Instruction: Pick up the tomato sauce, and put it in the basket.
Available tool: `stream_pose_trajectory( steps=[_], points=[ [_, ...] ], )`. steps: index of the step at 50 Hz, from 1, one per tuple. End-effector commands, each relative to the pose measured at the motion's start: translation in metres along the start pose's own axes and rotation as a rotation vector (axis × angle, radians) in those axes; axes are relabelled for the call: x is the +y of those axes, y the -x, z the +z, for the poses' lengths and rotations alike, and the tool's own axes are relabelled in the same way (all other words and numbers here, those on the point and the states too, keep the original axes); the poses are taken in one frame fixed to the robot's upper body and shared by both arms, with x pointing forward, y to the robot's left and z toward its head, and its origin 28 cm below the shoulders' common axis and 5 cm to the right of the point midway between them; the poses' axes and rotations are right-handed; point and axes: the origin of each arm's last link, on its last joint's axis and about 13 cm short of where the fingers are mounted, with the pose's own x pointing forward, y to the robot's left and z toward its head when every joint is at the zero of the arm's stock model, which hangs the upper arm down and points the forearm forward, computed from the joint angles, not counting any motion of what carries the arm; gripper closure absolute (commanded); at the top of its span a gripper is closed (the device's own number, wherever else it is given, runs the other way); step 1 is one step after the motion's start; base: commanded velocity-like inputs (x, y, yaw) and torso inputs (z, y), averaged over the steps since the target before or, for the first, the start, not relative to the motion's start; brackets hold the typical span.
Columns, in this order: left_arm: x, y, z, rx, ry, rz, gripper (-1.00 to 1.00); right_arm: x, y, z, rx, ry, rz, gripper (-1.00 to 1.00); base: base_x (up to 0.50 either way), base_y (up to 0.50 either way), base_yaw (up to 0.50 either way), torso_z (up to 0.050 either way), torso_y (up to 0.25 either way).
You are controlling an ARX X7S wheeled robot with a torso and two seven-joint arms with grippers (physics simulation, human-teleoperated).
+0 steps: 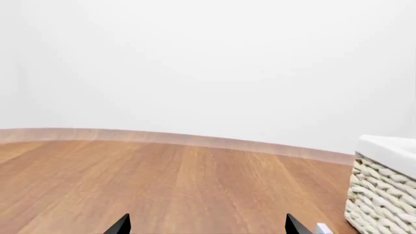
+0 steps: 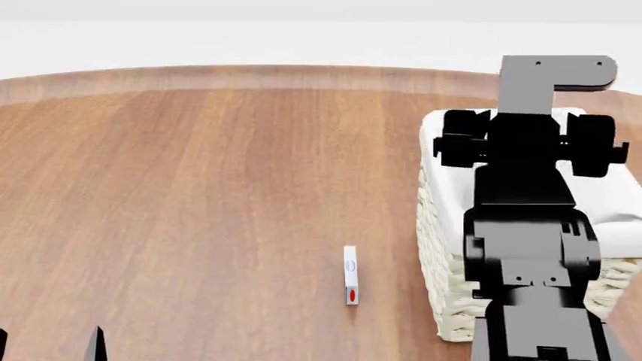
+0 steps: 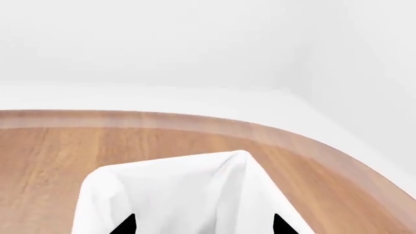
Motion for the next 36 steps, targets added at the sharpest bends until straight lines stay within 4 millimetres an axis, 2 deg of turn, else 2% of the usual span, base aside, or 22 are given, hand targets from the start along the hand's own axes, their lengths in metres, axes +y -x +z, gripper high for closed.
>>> stream_pose_trajectory(
  steps=[1,6,9,19,26,29,36],
  points=[
    [0.000,0.001,-0.001,0.003,0.000,0.001,-1.00,0.019,0.014,0.020,-0.124,0.022,0.087,-1.00,0.00,0.00,0.00,0.000,0.000],
    [0.000,0.001,0.000,0.003,0.000,0.001,-1.00,0.023,0.038,0.033,-0.220,0.041,0.129,-1.00,0.00,0.00,0.00,0.000,0.000],
    [0.000,0.001,0.000,0.003,0.000,0.000,-1.00,0.027,0.059,0.041,-0.279,0.038,0.175,-1.00,0.00,0.00,0.00,0.000,0.000],
    [-0.001,0.000,-0.001,0.004,0.001,-0.001,-1.00,0.034,0.090,0.036,-0.366,0.079,0.221,-1.00,0.00,0.00,0.00,0.000,0.000],
    [-0.001,0.000,-0.002,0.004,-0.002,-0.005,-1.00,0.041,0.115,0.020,-0.406,0.076,0.250,-1.00,0.00,0.00,0.00,0.000,0.000],
    [-0.001,0.000,-0.002,0.003,-0.001,-0.004,-1.00,0.048,0.134,0.004,-0.419,0.084,0.263,-1.00,0.00,0.00,0.00,0.000,0.000],
    [-0.001,0.002,0.000,0.002,-0.003,-0.004,-1.00,0.059,0.154,-0.022,-0.420,0.085,0.299,-1.00,0.00,0.00,0.00,0.000,0.000]
  ],
)
